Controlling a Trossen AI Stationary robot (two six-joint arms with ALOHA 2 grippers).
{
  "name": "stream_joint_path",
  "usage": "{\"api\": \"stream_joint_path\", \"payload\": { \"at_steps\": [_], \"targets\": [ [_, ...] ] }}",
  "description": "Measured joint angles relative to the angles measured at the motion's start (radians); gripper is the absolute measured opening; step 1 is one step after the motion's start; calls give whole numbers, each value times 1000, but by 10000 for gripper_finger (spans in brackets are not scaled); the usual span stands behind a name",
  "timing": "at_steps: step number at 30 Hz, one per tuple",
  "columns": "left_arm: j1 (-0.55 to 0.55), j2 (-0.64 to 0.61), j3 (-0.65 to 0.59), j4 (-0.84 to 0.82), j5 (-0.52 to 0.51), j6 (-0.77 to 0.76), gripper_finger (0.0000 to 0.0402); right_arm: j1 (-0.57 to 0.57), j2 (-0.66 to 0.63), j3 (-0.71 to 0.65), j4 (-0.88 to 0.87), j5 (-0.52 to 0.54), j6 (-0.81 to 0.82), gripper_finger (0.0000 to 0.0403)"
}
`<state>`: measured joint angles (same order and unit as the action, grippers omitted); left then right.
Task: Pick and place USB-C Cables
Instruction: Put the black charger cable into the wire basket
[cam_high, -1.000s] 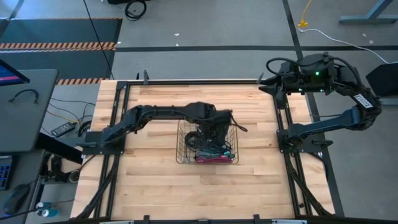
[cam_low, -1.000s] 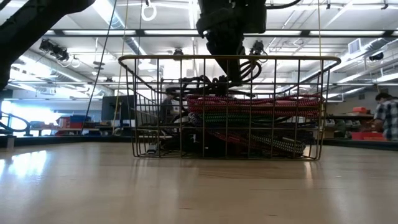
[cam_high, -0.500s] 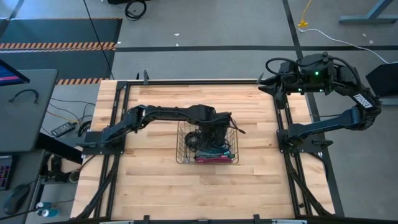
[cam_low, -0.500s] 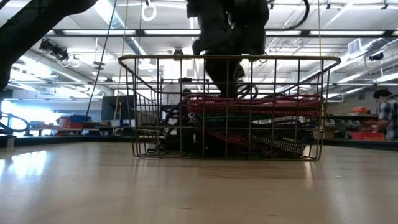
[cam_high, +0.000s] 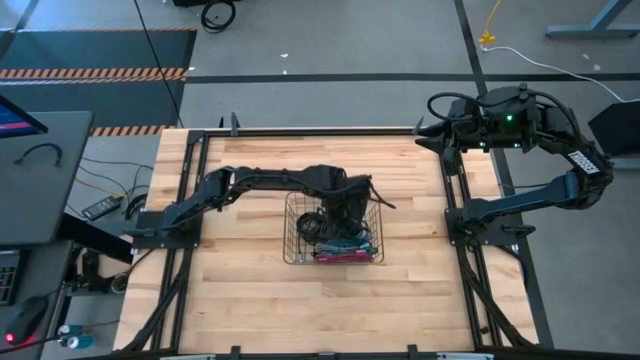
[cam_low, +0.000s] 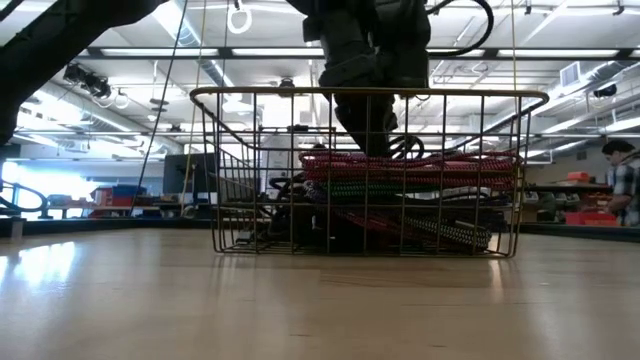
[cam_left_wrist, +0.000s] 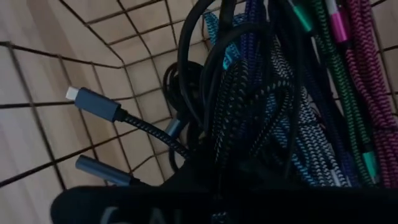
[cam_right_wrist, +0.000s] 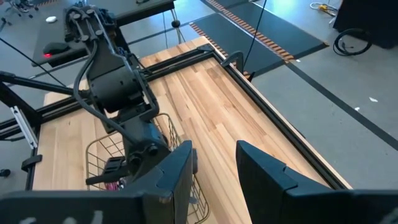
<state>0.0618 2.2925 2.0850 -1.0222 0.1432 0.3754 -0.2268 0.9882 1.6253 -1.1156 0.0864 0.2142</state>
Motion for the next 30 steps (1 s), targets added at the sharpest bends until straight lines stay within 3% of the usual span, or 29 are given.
{"api": "stream_joint_path", "payload": {
  "at_steps": [20, 30],
  "targets": [
    [20, 0, 0, 5, 53, -2, 14, 0, 0, 0, 0, 2, 3, 130],
    [20, 0, 0, 6, 54, -3, 129, 0, 0, 0, 0, 0, 0, 130]
  ]
}}
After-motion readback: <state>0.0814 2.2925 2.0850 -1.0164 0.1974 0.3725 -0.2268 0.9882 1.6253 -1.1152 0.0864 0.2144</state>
